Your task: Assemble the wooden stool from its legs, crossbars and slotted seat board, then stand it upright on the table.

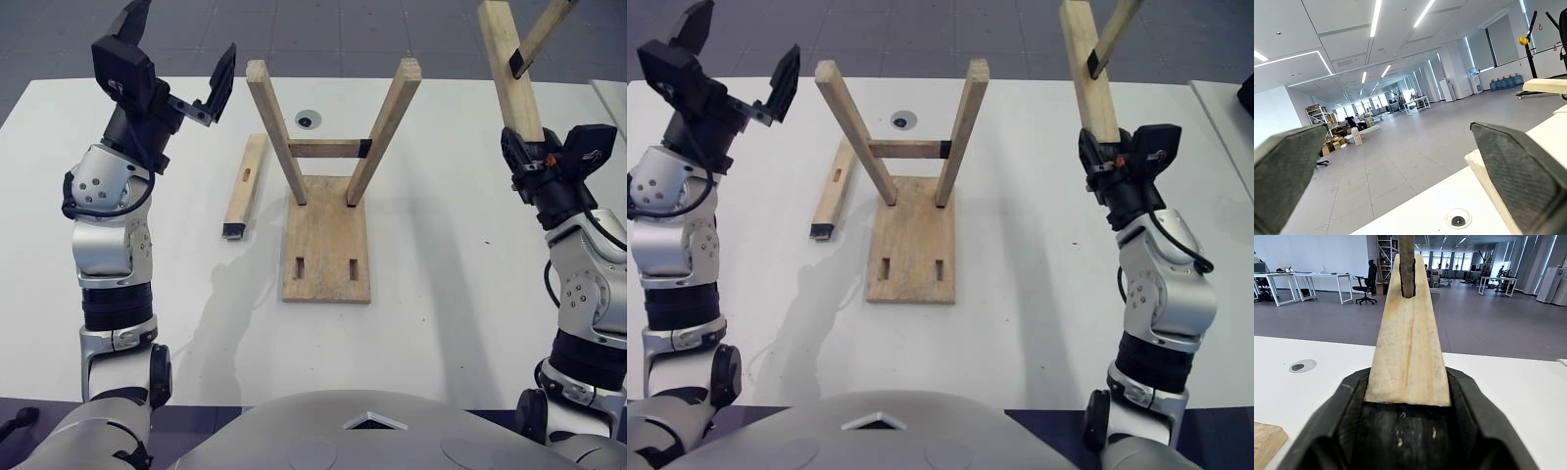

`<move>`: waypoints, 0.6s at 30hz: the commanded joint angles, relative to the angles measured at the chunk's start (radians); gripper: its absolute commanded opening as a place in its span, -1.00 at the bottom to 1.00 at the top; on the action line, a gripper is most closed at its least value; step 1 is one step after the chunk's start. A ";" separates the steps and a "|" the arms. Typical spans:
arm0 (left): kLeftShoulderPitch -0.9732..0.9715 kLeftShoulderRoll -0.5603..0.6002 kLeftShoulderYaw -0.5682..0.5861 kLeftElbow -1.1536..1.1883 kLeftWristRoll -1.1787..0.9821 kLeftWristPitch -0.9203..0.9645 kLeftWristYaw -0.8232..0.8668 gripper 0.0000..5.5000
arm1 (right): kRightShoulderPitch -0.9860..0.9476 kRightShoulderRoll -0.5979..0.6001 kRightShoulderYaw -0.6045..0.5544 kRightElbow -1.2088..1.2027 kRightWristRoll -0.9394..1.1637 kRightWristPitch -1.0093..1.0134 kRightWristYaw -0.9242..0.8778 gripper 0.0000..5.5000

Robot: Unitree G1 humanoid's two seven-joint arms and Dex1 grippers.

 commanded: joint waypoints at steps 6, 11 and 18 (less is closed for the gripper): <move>-0.103 -0.017 0.049 -0.063 -0.151 0.150 0.023 0.96 | -0.088 -0.013 -0.038 -0.109 0.092 0.050 -0.028 -0.26; -0.228 -0.030 0.173 -0.138 -0.736 0.548 0.130 0.96 | -0.178 -0.037 -0.083 -0.185 0.252 0.127 -0.025 -0.26; -0.193 0.028 0.154 -0.210 -1.231 0.773 0.199 0.96 | -0.365 -0.064 -0.128 -0.222 0.637 0.256 -0.121 -0.26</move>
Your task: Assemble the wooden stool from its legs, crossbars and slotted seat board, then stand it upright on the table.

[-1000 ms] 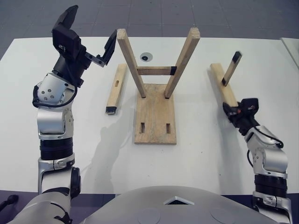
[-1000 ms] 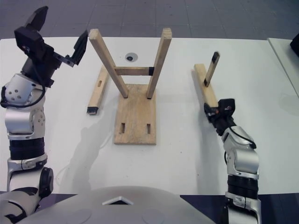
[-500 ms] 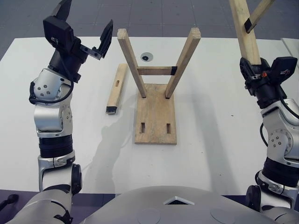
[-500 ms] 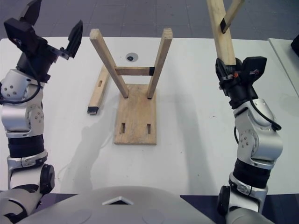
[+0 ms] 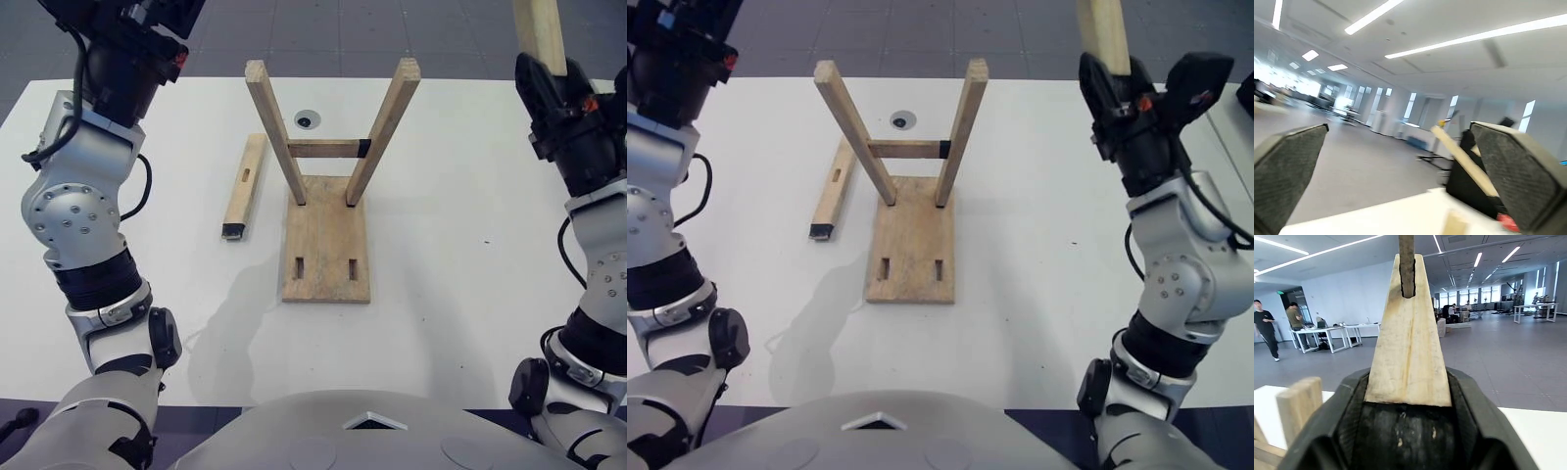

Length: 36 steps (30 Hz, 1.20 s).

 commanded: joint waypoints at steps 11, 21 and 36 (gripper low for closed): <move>0.057 0.051 -0.094 -0.118 -0.411 0.205 0.072 0.96 | -0.247 -0.089 0.104 -0.100 0.720 0.106 -0.218 -0.26; 0.022 0.025 -0.137 -0.075 -0.639 0.189 0.092 0.96 | -0.194 -0.134 0.210 -0.032 0.993 0.086 -0.150 -0.26; -0.045 0.049 -0.167 -0.007 -0.666 0.217 0.030 0.47 | -0.138 -0.189 0.323 -0.007 1.012 0.103 -0.023 -0.26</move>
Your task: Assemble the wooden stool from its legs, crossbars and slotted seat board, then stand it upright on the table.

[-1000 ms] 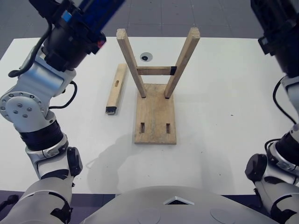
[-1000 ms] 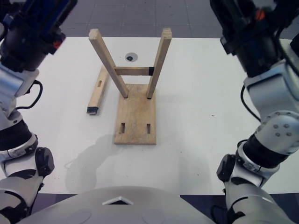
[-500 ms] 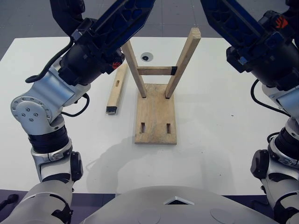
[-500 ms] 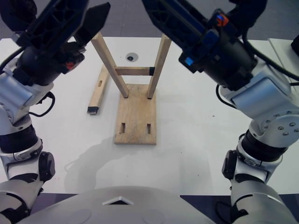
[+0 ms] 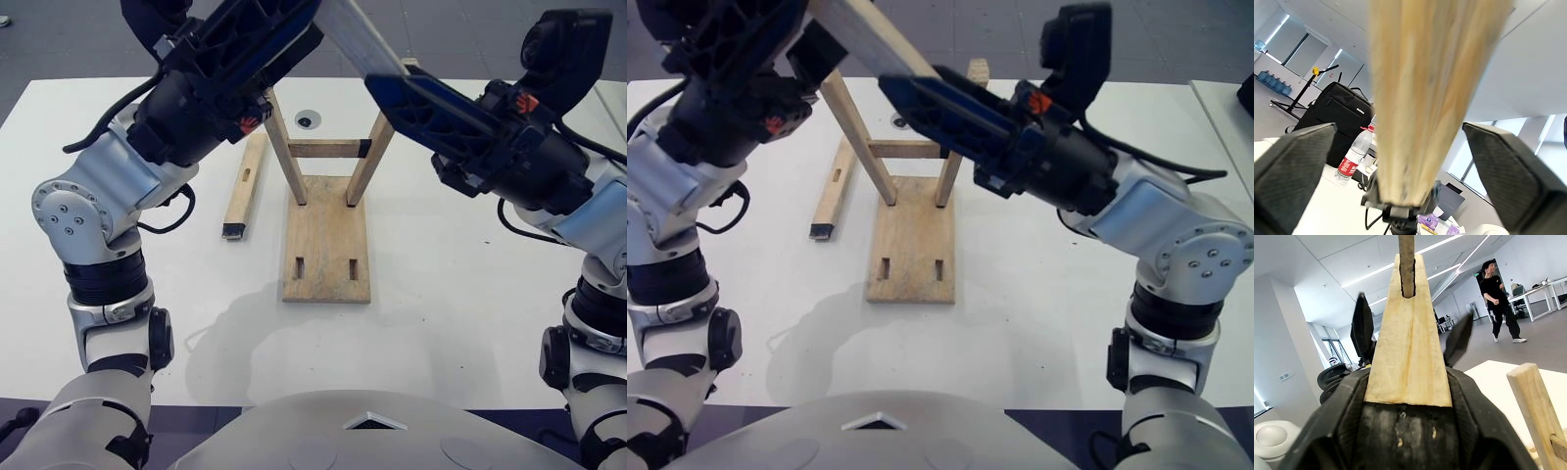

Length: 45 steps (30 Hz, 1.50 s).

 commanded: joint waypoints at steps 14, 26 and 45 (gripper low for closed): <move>-0.025 0.092 0.000 0.053 -0.004 0.101 -0.120 -0.19 | 0.079 -0.076 0.029 -0.014 0.018 0.011 0.105 -0.26; -0.001 0.122 0.054 0.082 0.110 0.100 -0.170 -0.26 | 0.152 -0.116 0.003 -0.016 -0.133 0.013 0.194 0.14; 0.306 0.309 -0.185 0.082 1.086 -0.371 -1.087 -0.26 | 0.625 -0.310 -0.106 0.045 -0.589 0.052 0.692 0.96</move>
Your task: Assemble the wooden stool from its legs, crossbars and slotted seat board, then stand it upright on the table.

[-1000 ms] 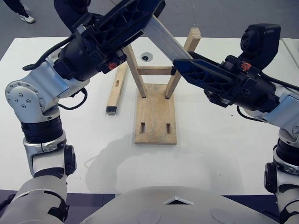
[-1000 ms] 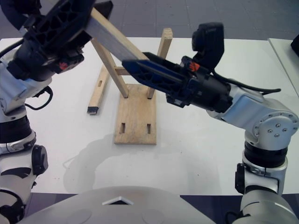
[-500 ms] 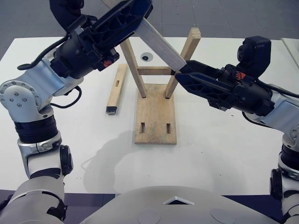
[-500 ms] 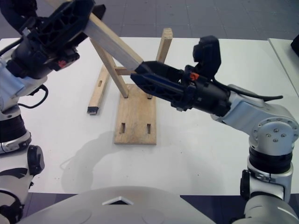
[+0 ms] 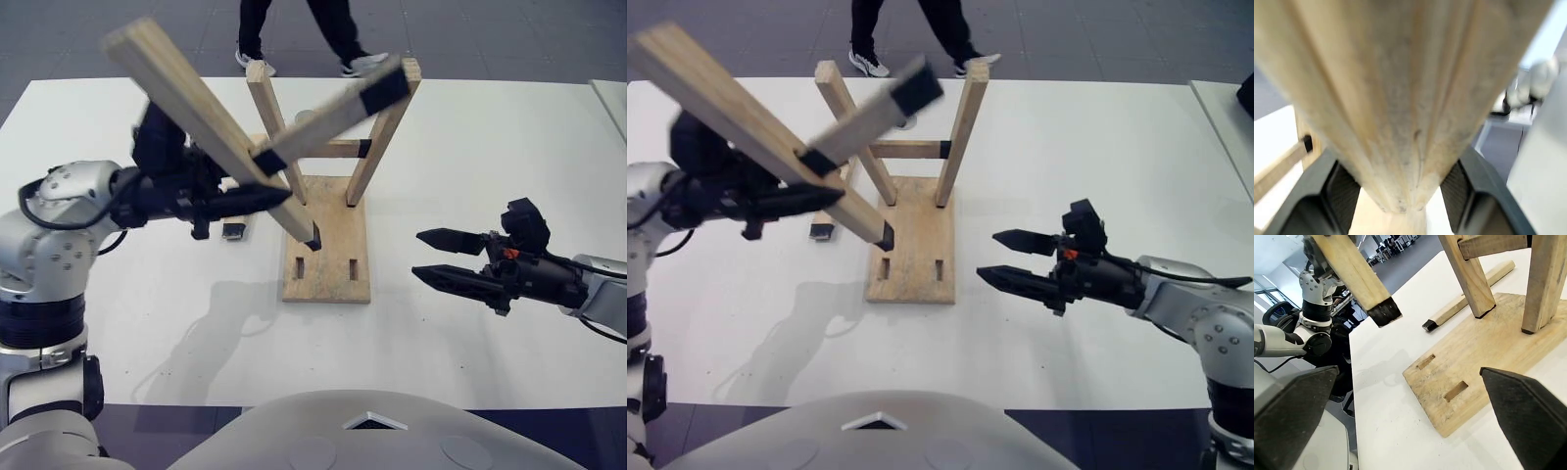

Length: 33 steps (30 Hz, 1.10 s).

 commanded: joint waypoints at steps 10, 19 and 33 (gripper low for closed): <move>0.043 -0.093 -0.188 0.305 0.361 -0.336 -0.225 -0.26 | -0.011 0.003 0.025 -0.019 -0.083 0.010 0.027 0.96; -0.017 -0.051 -0.305 0.471 0.584 -0.531 -0.284 -0.26 | -0.002 0.029 0.025 -0.043 -0.085 0.019 -0.006 0.96; 0.173 -0.016 -0.421 0.460 0.866 -0.691 0.081 -0.26 | 0.057 0.093 0.002 -0.077 -0.083 0.007 -0.088 0.96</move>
